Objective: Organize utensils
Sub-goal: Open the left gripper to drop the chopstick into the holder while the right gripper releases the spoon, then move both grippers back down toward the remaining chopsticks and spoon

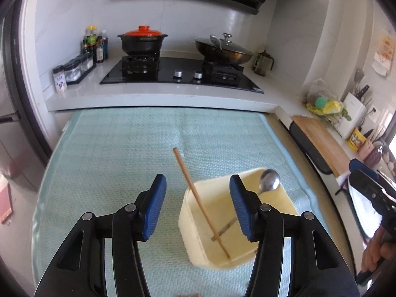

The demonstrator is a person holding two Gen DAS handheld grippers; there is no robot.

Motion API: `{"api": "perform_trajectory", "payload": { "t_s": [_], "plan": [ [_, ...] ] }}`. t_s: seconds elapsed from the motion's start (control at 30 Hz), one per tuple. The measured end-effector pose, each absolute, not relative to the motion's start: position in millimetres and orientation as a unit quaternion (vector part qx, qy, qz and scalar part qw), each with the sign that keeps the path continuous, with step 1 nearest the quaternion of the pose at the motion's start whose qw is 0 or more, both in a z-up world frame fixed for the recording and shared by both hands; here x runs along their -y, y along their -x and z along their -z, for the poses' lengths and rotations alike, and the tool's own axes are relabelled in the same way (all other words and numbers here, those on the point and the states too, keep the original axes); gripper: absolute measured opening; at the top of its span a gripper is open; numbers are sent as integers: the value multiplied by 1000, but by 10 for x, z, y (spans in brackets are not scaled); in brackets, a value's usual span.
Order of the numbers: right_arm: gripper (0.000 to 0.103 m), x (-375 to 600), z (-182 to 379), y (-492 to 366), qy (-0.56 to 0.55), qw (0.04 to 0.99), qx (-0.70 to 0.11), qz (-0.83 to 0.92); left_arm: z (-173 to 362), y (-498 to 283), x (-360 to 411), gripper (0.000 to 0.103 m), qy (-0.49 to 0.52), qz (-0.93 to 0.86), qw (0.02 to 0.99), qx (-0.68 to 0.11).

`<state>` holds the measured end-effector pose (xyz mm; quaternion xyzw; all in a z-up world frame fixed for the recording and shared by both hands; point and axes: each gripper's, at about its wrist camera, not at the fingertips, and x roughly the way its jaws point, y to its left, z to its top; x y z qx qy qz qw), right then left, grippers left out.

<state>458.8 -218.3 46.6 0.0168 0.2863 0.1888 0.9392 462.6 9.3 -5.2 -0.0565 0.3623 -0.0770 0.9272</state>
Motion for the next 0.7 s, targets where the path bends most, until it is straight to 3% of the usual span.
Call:
{"api": "perform_trajectory", "payload": {
  "t_s": [0.03, 0.13, 0.33, 0.43, 0.7],
  "plan": [
    [53, 2224, -496, -4445, -13, 941, -284, -184, -25, -4469, -114, 63, 44, 75, 930, -358],
    [54, 2357, -577, -4001, -2, 946, -275, -174, -232, -3920, -212, 77, 10, 71, 937, -342],
    [56, 2543, -545, -3088, 33, 950, -273, -150, -241, -2773, -428, 94, -40, 65, 938, -338],
    [62, 2523, -350, -2668, 43, 948, -281, -141, 12, -2312, -492, 98, -41, 60, 937, -341],
    [62, 2315, 565, -1813, 18, 939, -320, -122, 1072, -1776, -452, 98, 27, 32, 918, -394]
  ]
}}
